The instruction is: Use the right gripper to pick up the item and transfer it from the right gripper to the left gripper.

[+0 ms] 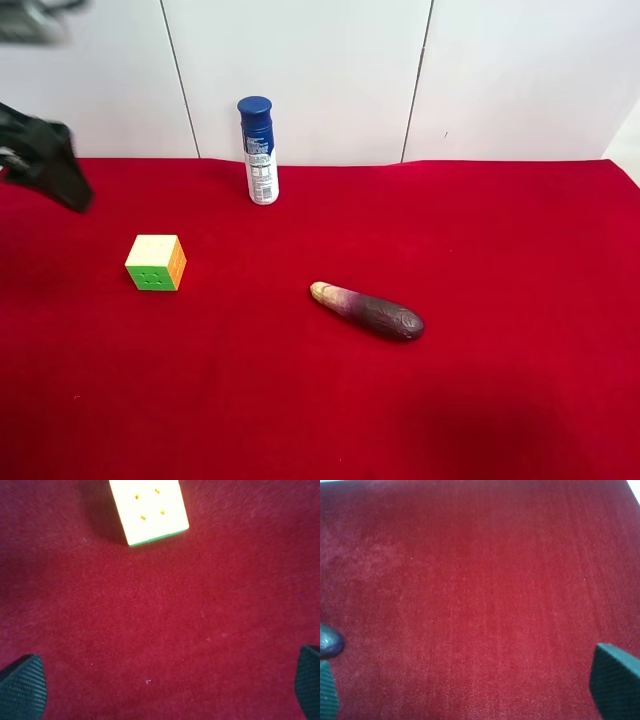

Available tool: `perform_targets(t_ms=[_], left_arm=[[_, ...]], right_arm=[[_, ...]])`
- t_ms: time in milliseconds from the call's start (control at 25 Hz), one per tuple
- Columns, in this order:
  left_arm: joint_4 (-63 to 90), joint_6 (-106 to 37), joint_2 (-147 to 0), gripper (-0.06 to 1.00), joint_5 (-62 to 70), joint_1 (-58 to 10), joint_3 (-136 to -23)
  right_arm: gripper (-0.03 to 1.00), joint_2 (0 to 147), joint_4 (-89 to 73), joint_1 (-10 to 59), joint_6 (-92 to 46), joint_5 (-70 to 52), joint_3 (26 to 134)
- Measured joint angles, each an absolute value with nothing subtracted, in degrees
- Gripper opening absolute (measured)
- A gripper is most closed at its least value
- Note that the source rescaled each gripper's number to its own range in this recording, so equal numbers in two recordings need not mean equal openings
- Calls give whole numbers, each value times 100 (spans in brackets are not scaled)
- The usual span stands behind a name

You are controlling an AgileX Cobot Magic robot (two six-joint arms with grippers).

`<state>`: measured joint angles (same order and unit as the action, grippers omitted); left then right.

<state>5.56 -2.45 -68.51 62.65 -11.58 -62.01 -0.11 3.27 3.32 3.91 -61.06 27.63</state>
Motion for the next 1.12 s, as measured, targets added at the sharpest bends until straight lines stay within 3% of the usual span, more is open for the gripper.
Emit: perform_targets(t_ms=[320, 1120], left_arm=[[556, -61, -4935, 100, 6907, -1158, -5912], [532, -63, -1028, 100, 6936, -1159, -3868]], right_arm=[[100, -11, 327, 332, 391, -6106, 2763], [100, -11, 327, 332, 391, -6106, 2763]])
